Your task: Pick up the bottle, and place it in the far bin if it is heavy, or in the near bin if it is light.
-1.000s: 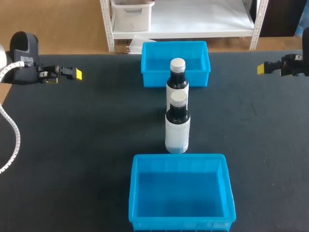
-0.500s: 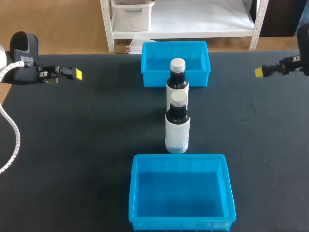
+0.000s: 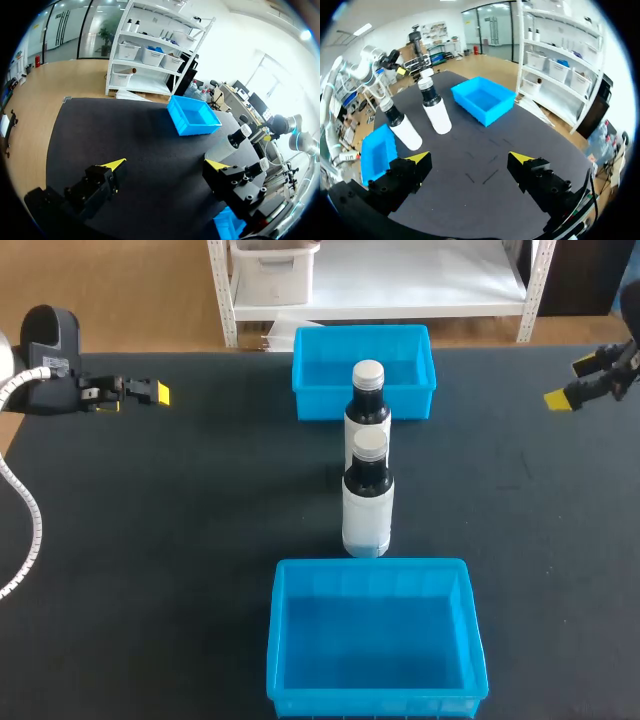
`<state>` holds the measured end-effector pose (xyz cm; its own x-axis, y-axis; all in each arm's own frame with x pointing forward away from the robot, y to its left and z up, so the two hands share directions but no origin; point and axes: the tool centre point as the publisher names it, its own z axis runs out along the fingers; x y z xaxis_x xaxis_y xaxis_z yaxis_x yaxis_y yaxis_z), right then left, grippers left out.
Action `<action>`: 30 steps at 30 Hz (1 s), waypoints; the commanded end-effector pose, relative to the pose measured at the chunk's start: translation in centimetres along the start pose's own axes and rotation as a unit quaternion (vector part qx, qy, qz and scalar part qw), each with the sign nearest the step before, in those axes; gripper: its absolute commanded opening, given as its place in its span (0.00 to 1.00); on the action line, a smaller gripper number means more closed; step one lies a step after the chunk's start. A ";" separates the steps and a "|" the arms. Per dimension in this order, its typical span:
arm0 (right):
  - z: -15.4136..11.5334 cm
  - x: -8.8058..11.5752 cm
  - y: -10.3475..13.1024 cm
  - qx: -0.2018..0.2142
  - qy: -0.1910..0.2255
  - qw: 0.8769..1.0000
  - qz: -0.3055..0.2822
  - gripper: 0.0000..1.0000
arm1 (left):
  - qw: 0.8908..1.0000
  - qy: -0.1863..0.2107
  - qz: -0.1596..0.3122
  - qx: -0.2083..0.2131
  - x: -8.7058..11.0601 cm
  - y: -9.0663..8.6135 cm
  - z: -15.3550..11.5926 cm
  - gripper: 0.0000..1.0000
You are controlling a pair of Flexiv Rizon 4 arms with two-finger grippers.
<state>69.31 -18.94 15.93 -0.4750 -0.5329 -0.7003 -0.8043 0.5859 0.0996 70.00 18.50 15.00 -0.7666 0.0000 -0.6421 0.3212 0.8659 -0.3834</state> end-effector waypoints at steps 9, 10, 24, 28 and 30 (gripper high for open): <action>2.0 0.0 4.4 -0.238 -0.028 0.954 -0.178 1.00 | 1.000 0.000 0.000 0.000 0.0 0.0 0.0 1.00; 2.2 -0.1 5.3 -0.243 -0.032 0.951 -0.188 1.00 | 1.000 0.000 0.000 0.000 0.0 0.0 0.0 1.00; 6.9 -2.2 12.9 -0.206 -0.033 0.953 -0.218 1.00 | 1.000 0.000 0.000 0.000 0.0 0.0 0.0 1.00; 8.2 -2.6 14.5 -0.203 -0.043 0.954 -0.214 1.00 | 1.000 0.000 0.000 0.000 0.0 0.0 0.0 1.00; 8.8 -2.9 15.2 -0.203 -0.047 0.954 -0.215 1.00 | 1.000 0.000 0.000 0.000 0.0 0.0 0.0 1.00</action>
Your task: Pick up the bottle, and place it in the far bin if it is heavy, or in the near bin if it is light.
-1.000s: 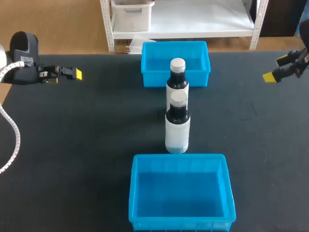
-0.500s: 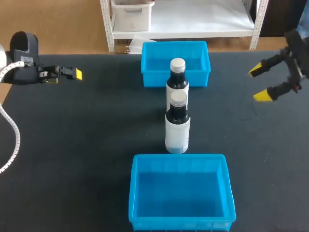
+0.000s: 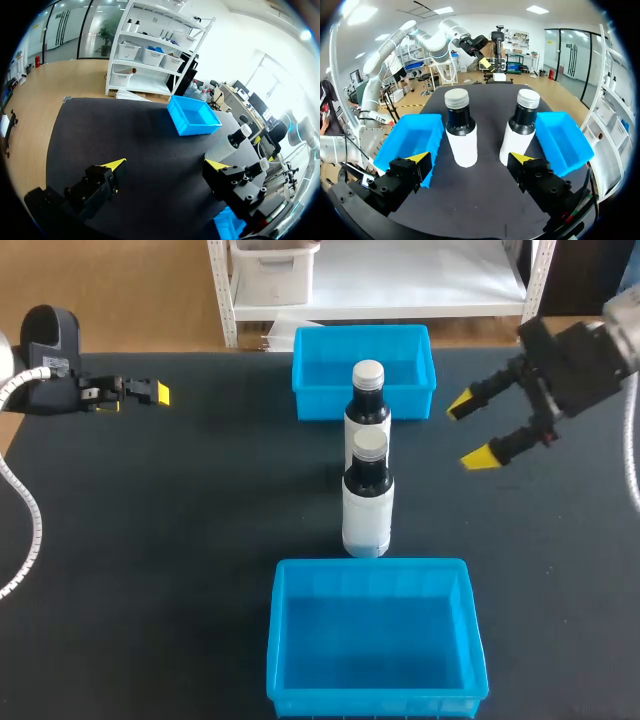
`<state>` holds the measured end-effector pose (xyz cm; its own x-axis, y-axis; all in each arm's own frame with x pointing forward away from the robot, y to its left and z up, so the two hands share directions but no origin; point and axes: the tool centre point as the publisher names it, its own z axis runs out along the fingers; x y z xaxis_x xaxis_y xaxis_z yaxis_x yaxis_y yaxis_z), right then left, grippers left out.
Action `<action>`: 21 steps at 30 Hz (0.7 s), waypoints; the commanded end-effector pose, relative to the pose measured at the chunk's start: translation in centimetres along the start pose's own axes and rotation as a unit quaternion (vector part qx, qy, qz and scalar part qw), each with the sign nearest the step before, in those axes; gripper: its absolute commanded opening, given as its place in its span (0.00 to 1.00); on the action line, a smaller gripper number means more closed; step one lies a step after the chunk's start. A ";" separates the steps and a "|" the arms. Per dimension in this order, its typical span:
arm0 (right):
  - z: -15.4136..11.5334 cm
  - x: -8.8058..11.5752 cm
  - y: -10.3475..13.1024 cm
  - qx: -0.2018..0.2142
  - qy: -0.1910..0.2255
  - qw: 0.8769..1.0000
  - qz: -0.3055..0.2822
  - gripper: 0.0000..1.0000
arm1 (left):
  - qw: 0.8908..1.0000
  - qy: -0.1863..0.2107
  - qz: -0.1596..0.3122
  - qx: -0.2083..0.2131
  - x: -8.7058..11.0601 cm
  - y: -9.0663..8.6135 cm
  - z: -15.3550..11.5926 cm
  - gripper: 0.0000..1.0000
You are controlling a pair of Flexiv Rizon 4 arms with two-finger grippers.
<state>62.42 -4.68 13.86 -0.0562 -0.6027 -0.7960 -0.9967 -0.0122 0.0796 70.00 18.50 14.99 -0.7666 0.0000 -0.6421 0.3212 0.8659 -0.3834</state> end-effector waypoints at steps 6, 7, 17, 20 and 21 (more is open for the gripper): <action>3.4 -1.1 1.1 0.026 -0.009 1.000 -0.005 1.00 | 1.000 0.000 0.000 0.000 0.0 0.0 0.0 1.00; 3.7 -1.2 1.1 0.026 -0.010 1.000 -0.004 1.00 | 1.000 0.000 0.000 0.000 0.0 0.0 0.0 1.00; 5.8 -2.8 1.4 0.015 -0.022 1.000 -0.005 1.00 | 1.000 0.000 0.000 0.000 0.0 0.0 0.0 1.00; 6.3 -3.5 1.8 0.010 -0.026 1.000 -0.007 1.00 | 1.000 0.000 0.000 0.000 0.0 0.0 0.0 1.00; 6.5 -3.6 1.9 0.009 -0.026 1.000 -0.007 1.00 | 1.000 0.000 0.000 0.000 0.0 0.0 0.0 1.00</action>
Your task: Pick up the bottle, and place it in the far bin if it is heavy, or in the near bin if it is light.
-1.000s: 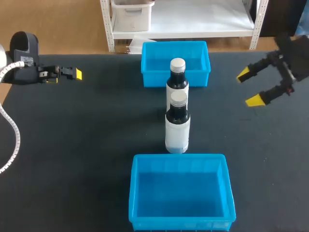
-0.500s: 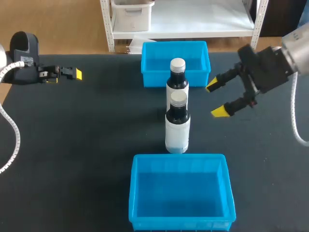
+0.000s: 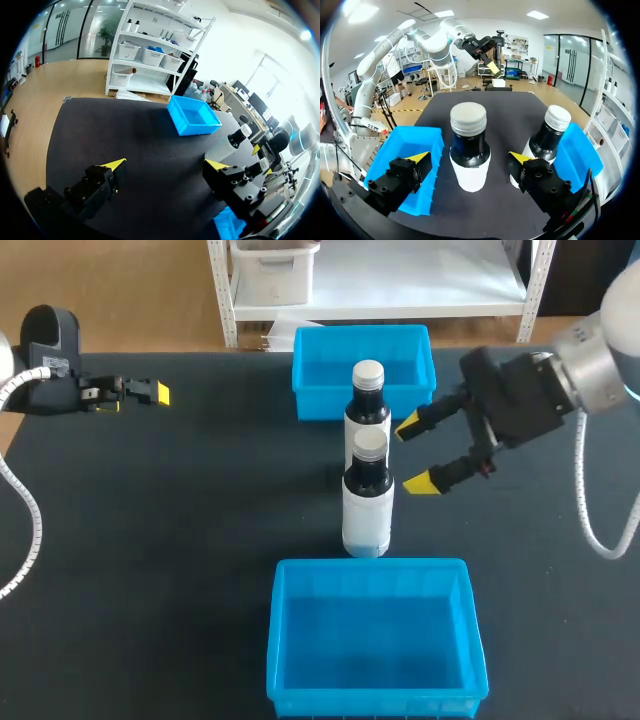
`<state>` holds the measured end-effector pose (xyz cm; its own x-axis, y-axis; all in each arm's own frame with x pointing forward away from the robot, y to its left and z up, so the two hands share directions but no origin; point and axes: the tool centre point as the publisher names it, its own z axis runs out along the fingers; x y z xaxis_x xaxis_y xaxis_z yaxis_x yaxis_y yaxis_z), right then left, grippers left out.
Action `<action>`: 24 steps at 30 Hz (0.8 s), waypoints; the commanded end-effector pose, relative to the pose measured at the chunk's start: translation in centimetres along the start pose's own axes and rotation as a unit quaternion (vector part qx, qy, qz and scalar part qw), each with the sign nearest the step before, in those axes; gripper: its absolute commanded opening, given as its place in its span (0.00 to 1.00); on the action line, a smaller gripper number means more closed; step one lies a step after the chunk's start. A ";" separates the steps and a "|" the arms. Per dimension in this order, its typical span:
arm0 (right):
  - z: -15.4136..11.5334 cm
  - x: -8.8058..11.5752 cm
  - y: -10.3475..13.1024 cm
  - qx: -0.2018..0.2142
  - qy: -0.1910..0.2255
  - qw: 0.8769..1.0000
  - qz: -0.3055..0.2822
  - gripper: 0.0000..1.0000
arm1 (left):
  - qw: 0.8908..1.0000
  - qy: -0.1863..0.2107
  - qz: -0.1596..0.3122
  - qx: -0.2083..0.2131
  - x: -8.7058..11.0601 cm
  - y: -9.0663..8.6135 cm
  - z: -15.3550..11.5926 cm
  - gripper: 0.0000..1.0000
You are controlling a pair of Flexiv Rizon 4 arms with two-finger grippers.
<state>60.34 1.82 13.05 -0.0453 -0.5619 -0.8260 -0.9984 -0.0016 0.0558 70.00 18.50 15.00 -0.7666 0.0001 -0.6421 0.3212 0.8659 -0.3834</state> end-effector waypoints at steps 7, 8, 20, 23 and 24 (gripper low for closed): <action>2.1 -1.1 0.3 -0.011 -0.003 1.000 0.001 1.00 | 1.000 0.000 0.000 0.000 0.0 0.0 0.0 1.00; 2.4 -1.2 0.3 -0.011 -0.002 1.000 0.002 1.00 | 1.000 0.000 0.000 0.000 0.0 0.0 0.0 1.00; 4.2 -1.9 0.4 -0.016 0.003 1.000 0.009 1.00 | 1.000 0.000 0.000 0.000 0.0 0.0 0.0 1.00; 4.4 -2.0 0.4 -0.017 0.004 1.000 0.009 1.00 | 1.000 0.000 0.000 0.000 0.0 0.0 0.0 1.00; 4.4 -2.0 0.5 -0.017 0.005 1.000 0.010 1.00 | 1.000 0.000 0.000 0.000 0.0 0.0 0.0 1.00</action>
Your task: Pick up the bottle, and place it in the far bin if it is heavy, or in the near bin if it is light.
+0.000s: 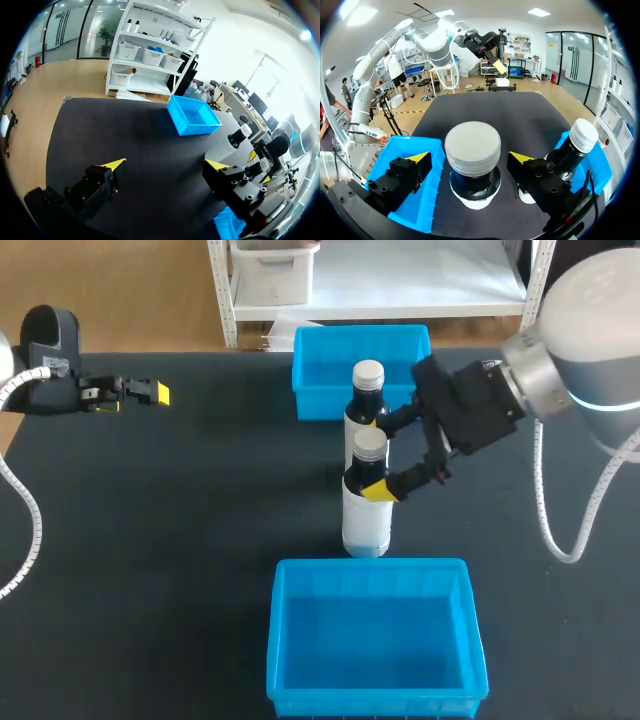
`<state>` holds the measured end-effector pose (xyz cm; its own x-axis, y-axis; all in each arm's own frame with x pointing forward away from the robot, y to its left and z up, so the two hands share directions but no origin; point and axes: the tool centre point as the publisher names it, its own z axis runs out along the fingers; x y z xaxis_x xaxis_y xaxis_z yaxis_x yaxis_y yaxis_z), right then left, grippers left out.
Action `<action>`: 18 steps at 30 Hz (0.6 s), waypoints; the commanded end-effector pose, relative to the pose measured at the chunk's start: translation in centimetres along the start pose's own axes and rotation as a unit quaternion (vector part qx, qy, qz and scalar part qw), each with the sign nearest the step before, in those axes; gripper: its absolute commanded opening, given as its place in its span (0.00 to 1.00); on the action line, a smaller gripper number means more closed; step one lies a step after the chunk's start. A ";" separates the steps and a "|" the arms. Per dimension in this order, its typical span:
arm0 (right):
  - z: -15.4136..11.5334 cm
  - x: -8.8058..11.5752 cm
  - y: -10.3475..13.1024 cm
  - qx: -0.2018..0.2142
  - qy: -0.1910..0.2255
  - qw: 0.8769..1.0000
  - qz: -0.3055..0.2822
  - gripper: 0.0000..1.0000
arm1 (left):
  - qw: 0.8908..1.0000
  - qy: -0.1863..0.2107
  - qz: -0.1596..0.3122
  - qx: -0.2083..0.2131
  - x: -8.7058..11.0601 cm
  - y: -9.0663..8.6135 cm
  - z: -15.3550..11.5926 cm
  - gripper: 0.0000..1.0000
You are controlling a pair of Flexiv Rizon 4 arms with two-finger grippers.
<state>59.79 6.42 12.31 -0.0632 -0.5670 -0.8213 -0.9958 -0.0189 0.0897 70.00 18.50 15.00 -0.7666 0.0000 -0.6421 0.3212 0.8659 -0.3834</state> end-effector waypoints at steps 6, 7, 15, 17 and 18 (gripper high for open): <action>0.3 0.0 -0.1 0.000 0.003 1.000 0.005 1.00 | 1.000 0.000 0.000 0.000 0.0 0.0 0.0 1.00; 0.3 0.0 -0.1 0.000 0.003 1.000 0.005 1.00 | 1.000 0.000 0.000 0.000 0.0 0.0 0.0 1.00; 0.5 0.1 0.0 0.000 0.001 1.000 0.008 0.69 | 1.000 0.000 0.000 0.000 0.0 0.0 0.0 1.00; 0.5 0.1 -0.1 0.000 0.001 1.000 0.008 0.54 | 1.000 0.000 0.000 0.000 0.0 0.0 0.0 1.00; 0.5 0.1 -0.1 0.000 0.000 1.000 0.008 0.49 | 1.000 0.000 0.000 0.000 0.0 0.0 0.0 1.00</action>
<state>59.82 6.73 12.02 -0.0803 -0.5699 -0.8177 -0.9945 -0.0091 0.1040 70.00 18.50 15.00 -0.7666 0.0000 -0.6421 0.3212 0.8659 -0.3834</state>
